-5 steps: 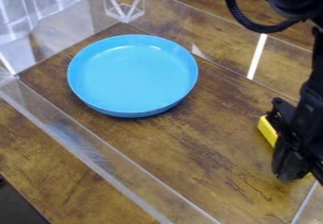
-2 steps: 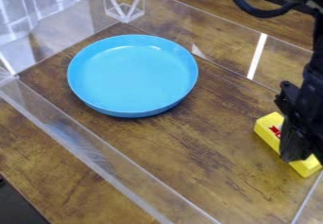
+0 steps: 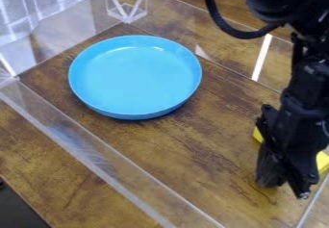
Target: Put the yellow block in the blue tray
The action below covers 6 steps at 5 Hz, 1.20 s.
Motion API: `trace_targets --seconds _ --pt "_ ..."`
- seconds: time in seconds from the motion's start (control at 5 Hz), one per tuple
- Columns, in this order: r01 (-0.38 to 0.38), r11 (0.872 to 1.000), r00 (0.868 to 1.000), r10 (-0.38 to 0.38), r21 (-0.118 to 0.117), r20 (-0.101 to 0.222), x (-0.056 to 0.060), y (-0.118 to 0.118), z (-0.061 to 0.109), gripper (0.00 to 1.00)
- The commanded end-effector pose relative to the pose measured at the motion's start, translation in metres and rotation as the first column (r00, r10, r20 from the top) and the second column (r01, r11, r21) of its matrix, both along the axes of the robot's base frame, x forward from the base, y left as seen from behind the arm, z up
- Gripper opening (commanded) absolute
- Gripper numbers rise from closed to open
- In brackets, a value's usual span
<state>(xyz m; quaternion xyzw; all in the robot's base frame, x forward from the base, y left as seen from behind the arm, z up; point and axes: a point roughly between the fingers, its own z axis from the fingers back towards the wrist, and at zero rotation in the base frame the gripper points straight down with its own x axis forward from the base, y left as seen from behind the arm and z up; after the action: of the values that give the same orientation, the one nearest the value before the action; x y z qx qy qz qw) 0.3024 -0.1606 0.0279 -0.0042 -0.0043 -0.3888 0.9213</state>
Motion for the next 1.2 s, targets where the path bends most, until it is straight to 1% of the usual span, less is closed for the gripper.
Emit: trace_targets --seconds 0.0,0.2,0.6,0.8,1.0 --pt "0.007 0.999 0.997 -0.003 -0.044 0.075 0.012 -0.002 0.032 1.0" --pt "0.023 0.999 0.998 -0.02 -0.039 0.067 0.015 -0.006 0.029 1.0" --pt "-0.01 0.999 0.997 0.013 -0.036 0.074 0.019 -0.003 0.03 1.0" --pt "-0.008 0.999 0.997 0.011 -0.035 0.077 0.022 -0.01 0.029 1.0" --pt "-0.057 0.998 0.995 0.06 -0.033 0.075 0.021 0.004 0.026 0.0"
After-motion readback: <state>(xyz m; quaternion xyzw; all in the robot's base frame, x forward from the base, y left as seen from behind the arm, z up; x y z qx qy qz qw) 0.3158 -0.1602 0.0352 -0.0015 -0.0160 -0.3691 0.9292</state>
